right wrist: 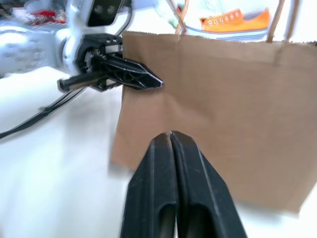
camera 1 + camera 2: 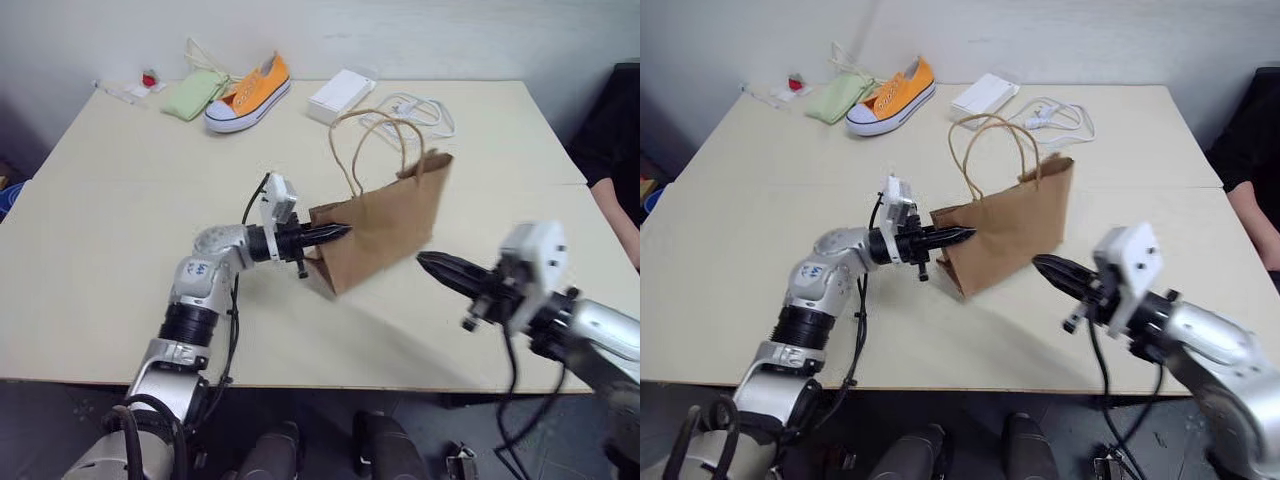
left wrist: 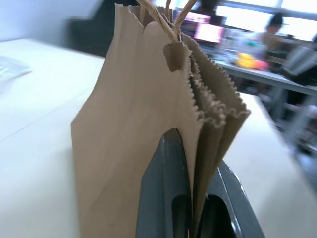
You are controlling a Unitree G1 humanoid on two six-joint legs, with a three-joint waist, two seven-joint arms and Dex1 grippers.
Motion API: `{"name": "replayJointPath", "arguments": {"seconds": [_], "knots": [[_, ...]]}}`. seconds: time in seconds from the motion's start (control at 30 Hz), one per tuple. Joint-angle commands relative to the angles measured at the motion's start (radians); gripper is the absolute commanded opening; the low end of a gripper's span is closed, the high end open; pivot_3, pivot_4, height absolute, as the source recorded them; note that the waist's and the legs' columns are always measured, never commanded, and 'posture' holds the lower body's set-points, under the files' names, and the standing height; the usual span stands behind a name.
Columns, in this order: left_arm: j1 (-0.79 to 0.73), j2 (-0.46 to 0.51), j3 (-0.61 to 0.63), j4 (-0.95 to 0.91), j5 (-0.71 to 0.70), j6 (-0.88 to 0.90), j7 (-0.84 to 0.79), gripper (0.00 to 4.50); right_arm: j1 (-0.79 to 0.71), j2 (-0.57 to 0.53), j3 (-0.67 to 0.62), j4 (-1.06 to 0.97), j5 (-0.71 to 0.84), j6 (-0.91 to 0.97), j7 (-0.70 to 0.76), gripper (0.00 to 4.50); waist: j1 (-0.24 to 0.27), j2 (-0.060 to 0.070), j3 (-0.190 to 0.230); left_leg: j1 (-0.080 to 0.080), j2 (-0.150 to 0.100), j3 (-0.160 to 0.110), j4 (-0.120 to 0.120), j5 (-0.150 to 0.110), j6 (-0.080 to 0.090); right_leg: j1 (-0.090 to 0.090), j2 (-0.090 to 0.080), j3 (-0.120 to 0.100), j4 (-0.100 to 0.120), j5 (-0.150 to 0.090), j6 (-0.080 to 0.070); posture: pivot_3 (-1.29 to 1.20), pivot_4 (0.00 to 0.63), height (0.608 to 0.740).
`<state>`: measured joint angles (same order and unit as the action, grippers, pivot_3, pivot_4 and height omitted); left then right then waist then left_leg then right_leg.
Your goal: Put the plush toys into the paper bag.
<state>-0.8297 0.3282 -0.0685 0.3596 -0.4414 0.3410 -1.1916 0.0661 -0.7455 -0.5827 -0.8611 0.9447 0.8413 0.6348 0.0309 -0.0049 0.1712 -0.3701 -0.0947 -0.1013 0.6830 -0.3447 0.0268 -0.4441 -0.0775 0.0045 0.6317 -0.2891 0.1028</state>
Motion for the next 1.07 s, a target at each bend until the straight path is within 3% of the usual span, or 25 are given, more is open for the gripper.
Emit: {"name": "replayJointPath", "arguments": {"seconds": [0.03,0.17,0.27,0.33,0.43,0.57,0.63,0.77,0.8,0.9,1.0,1.07], "knots": [[-0.125,0.005,-0.031,0.150,0.003,-0.036,-0.193,0.00,0.178,-0.100,-0.333,-0.061,0.203,0.047,0.122,1.35,0.008,0.000,0.000,0.000,0.000,0.000,0.000,0.000,0.001,0.001,0.000,0.000,-0.001,0.000,0.001,0.00,0.150,0.740],[-0.204,-0.053,-0.094,0.400,0.130,-0.310,-0.299,0.00,0.364,-0.141,-0.572,-0.053,0.286,0.064,0.160,2.64,0.017,-0.001,0.000,0.004,0.000,0.002,0.000,-0.001,0.003,0.006,0.001,0.001,-0.004,0.001,0.002,0.00,0.150,0.740],[-0.234,-0.091,-0.103,0.548,0.197,-0.477,-0.307,0.00,0.448,-0.132,-0.622,-0.078,0.296,0.040,0.150,3.71,0.018,-0.004,0.002,0.006,0.000,0.002,-0.001,-0.002,0.004,0.008,0.001,0.001,-0.005,0.001,0.002,0.00,0.150,0.740],[-0.256,-0.091,-0.093,0.612,0.214,-0.490,-0.315,0.43,0.476,-0.127,-0.618,-0.085,0.284,0.019,0.138,4.41,0.018,-0.007,0.004,0.005,0.001,0.002,-0.001,-0.002,0.004,0.007,0.001,0.001,-0.004,0.001,0.003,0.00,0.150,0.740],[-0.266,-0.051,-0.068,0.610,0.211,-0.466,-0.345,1.19,0.486,-0.134,-0.601,-0.068,0.265,-0.005,0.135,4.50,0.018,-0.008,0.005,0.004,0.001,0.002,0.000,-0.002,0.004,0.006,0.001,0.002,-0.004,0.002,0.003,0.00,0.150,0.740],[-0.230,0.092,-0.028,0.466,0.167,-0.298,-0.379,2.41,0.479,-0.164,-0.584,0.001,0.231,-0.029,0.175,4.50,0.013,-0.008,0.005,0.002,0.001,0.002,0.000,-0.002,0.004,0.004,0.001,0.002,-0.003,0.002,0.003,0.00,0.150,0.740],[-0.181,0.192,-0.008,0.329,0.130,-0.160,-0.393,3.06,0.475,-0.184,-0.581,0.054,0.189,-0.048,0.223,4.50,0.006,-0.008,0.005,0.001,0.001,0.002,0.000,-0.002,0.004,0.002,0.001,0.002,-0.002,0.002,0.003,0.00,0.150,0.740],[-0.011,0.489,0.084,-0.057,-0.017,0.213,-0.393,4.29,0.436,-0.286,-0.633,0.279,0.152,-0.054,0.399,4.50,-0.015,-0.008,0.005,0.001,0.001,0.002,-0.001,-0.002,0.004,0.002,0.001,0.003,0.000,0.002,0.003,0.00,0.150,0.740],[0.030,0.568,0.118,-0.133,-0.066,0.300,-0.395,4.47,0.419,-0.321,-0.638,0.337,0.149,-0.050,0.447,4.50,-0.016,-0.008,0.005,0.001,0.002,0.003,-0.001,-0.002,0.004,0.001,0.001,0.003,0.000,0.002,0.003,0.00,0.150,0.740],[0.103,0.709,0.191,-0.272,-0.172,0.443,-0.377,4.47,0.384,-0.400,-0.617,0.453,0.096,-0.067,0.569,4.50,-0.007,-0.008,0.005,0.001,0.002,0.002,-0.001,-0.002,0.004,0.002,0.000,0.003,-0.003,0.001,0.003,0.00,0.150,0.740],[0.162,0.757,0.254,-0.351,-0.221,0.455,-0.335,4.47,0.322,-0.463,-0.541,0.559,0.026,-0.109,0.649,4.50,0.011,-0.004,0.005,0.002,0.001,0.000,0.000,-0.002,0.004,0.006,-0.001,0.001,-0.007,0.001,0.002,0.00,0.150,0.740],[0.204,0.736,0.283,-0.404,-0.238,0.437,-0.290,4.47,0.269,-0.471,-0.475,0.606,-0.002,-0.127,0.652,4.50,0.017,-0.003,0.005,0.007,0.001,-0.001,-0.001,-0.002,0.005,0.012,-0.001,0.000,-0.009,0.001,0.002,0.00,0.150,0.740]]}}
